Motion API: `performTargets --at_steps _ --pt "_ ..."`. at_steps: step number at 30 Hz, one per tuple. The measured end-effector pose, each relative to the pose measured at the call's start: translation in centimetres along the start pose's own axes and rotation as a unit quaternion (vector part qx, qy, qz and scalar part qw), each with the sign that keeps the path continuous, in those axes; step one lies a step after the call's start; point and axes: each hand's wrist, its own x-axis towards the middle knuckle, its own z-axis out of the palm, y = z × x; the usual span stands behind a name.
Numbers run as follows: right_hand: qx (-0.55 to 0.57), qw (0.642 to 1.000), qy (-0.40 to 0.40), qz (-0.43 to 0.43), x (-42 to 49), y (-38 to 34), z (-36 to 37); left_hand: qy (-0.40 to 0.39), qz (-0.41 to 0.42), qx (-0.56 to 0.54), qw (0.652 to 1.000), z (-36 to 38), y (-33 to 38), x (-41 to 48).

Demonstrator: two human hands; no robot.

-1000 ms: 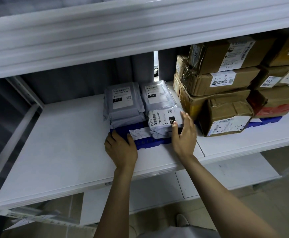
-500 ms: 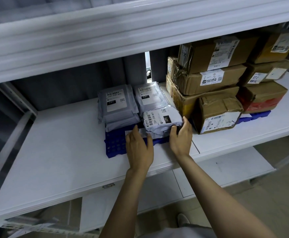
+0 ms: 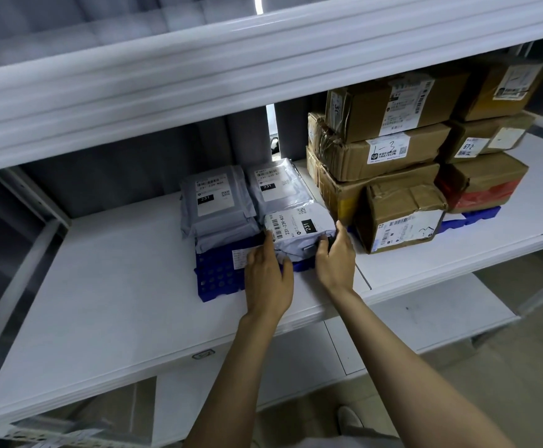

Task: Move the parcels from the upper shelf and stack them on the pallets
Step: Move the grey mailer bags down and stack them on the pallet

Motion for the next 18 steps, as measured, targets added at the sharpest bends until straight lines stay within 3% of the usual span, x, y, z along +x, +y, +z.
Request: performTargets --at_steps 7,18 --pt "-0.006 0.999 0.053 -0.006 -2.1 0.6 -0.2 0.013 0.013 0.004 1.000 -0.1 -0.2 -0.7" --pt "-0.025 0.998 0.040 -0.027 -3.6 0.2 0.0 0.000 0.016 -0.006 1.000 -1.3 -1.3 -1.9"
